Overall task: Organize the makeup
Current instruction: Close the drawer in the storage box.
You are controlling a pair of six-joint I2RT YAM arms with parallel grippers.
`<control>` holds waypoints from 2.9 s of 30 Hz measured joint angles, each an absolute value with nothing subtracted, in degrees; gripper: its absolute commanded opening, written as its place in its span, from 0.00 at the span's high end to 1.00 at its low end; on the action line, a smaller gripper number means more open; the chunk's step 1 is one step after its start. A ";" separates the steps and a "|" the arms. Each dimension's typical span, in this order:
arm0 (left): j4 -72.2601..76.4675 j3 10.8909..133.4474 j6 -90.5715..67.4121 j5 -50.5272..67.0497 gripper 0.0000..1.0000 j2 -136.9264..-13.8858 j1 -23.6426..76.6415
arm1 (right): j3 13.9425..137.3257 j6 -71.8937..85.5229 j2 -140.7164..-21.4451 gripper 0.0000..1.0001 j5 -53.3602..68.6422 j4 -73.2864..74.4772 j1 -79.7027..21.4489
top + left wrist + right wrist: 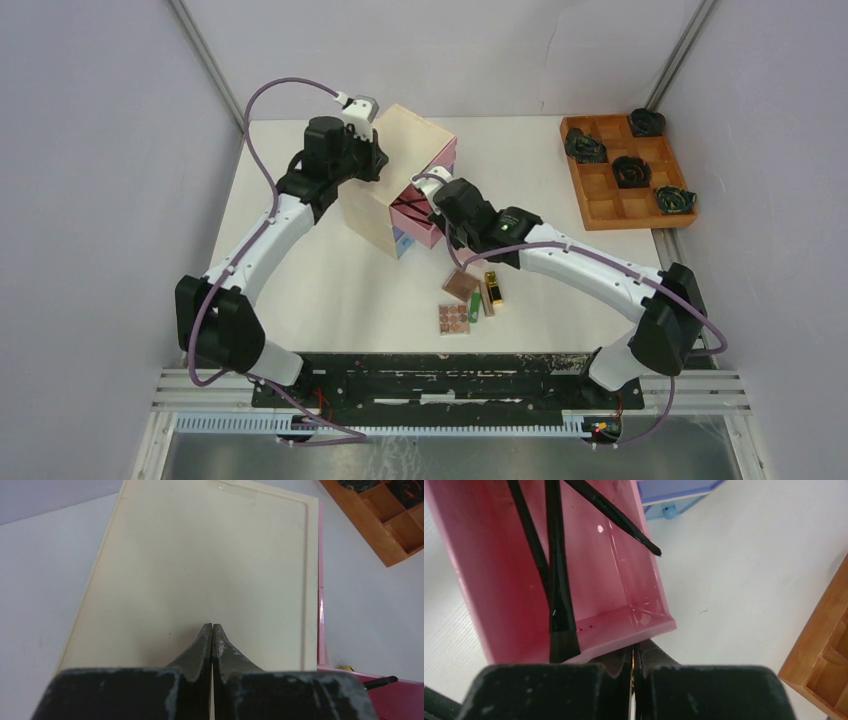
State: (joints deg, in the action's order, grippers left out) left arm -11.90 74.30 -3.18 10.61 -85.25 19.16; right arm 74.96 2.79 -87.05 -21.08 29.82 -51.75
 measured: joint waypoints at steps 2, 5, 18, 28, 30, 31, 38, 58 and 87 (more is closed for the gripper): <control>-11.38 73.87 -3.18 10.59 0.97 -85.06 19.16 | 75.59 2.66 -88.58 1.00 -20.97 28.97 -51.33; -10.72 73.38 -3.18 10.55 0.97 -84.84 19.16 | 77.54 2.13 -90.91 0.99 -21.04 27.64 -50.39; -9.10 72.03 -3.18 10.41 0.97 -84.25 19.16 | 84.31 1.67 -94.74 0.99 -20.53 23.09 -47.07; -9.02 71.94 -3.18 10.17 0.97 -84.20 19.16 | 84.77 1.43 -92.77 1.00 -19.86 24.25 -46.74; -9.02 71.94 -3.18 10.17 0.97 -84.20 19.16 | 85.52 1.21 -92.75 0.99 -19.86 24.43 -46.76; -9.02 71.94 -3.18 10.17 0.97 -84.20 19.16 | 85.86 1.19 -92.75 0.99 -19.86 24.47 -46.76; -9.02 71.94 -3.16 10.15 0.97 -84.20 19.16 | 90.24 1.04 -94.11 1.00 -18.52 24.73 -46.74; -8.97 71.94 -3.16 9.61 0.97 -84.20 19.33 | 93.38 1.45 -98.91 0.99 -13.65 24.69 -46.74; -8.62 71.92 -3.16 9.58 0.97 -84.38 19.35 | 89.84 2.31 -93.56 0.99 -7.53 25.34 -47.37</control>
State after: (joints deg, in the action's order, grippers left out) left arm -8.62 71.92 -3.16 9.58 -84.38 19.35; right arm 89.84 2.31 -93.56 -7.53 25.34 -47.37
